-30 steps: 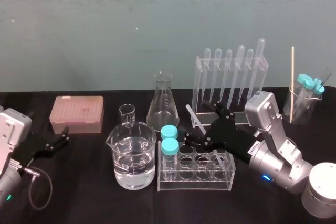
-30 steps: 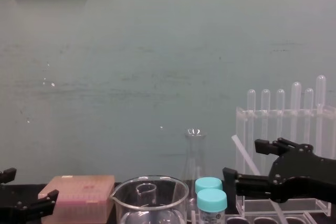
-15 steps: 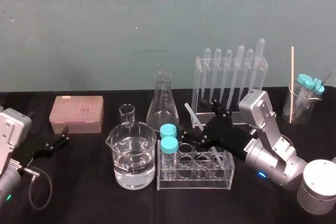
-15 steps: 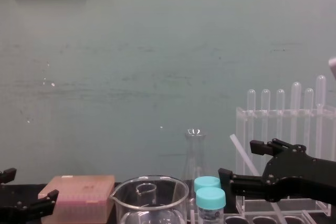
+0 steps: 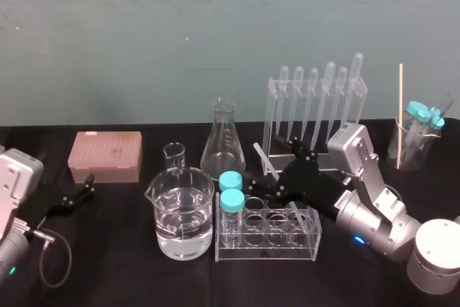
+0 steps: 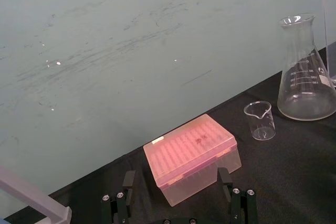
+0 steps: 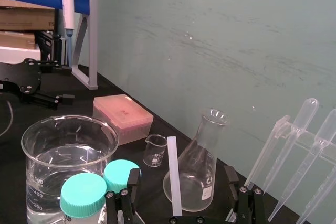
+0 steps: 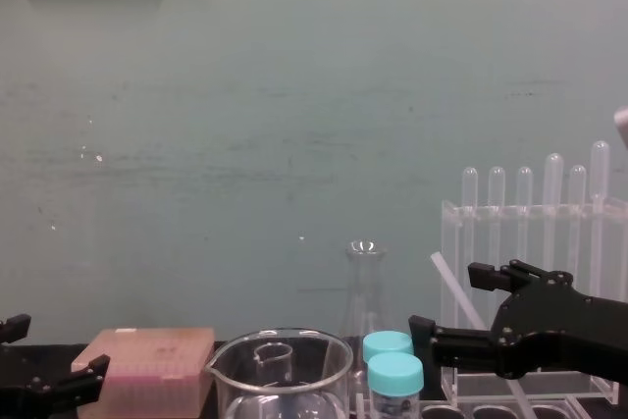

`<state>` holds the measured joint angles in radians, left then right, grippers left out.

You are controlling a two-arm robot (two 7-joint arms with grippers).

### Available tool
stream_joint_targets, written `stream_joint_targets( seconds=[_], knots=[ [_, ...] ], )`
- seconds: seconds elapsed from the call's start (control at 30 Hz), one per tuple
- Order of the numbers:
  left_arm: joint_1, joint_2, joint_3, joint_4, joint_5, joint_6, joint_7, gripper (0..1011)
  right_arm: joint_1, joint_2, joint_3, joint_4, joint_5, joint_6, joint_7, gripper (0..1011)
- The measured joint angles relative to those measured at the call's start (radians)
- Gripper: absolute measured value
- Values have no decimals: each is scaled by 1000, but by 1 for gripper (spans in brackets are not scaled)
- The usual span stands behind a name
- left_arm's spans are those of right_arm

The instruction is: Pick up the stirring rod with one hand, then place it down.

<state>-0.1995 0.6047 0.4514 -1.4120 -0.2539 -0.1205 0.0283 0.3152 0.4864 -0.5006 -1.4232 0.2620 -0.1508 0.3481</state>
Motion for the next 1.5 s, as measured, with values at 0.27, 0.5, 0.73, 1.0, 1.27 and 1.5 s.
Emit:
stream_joint_targets(
  seconds=[0.27, 0.5, 0.73, 1.0, 1.27, 1.5],
  knots=[
    [0, 0, 0, 0, 0, 0, 0, 1000, 0, 1, -1, -1, 1, 0, 0, 1000],
    [0, 0, 0, 0, 0, 0, 0, 1000, 0, 1, -1, -1, 2, 0, 0, 927],
    [0, 0, 0, 0, 0, 0, 0, 1000, 0, 2, -1, -1, 2, -1, 0, 739],
    [0, 0, 0, 0, 0, 0, 0, 1000, 0, 2, -1, -2, 2, -2, 0, 481],
    [0, 0, 0, 0, 0, 0, 0, 1000, 0, 2, -1, -1, 2, -2, 0, 218],
    [0, 0, 0, 0, 0, 0, 0, 1000, 0, 2, -1, -1, 2, -2, 0, 72]
  ],
)
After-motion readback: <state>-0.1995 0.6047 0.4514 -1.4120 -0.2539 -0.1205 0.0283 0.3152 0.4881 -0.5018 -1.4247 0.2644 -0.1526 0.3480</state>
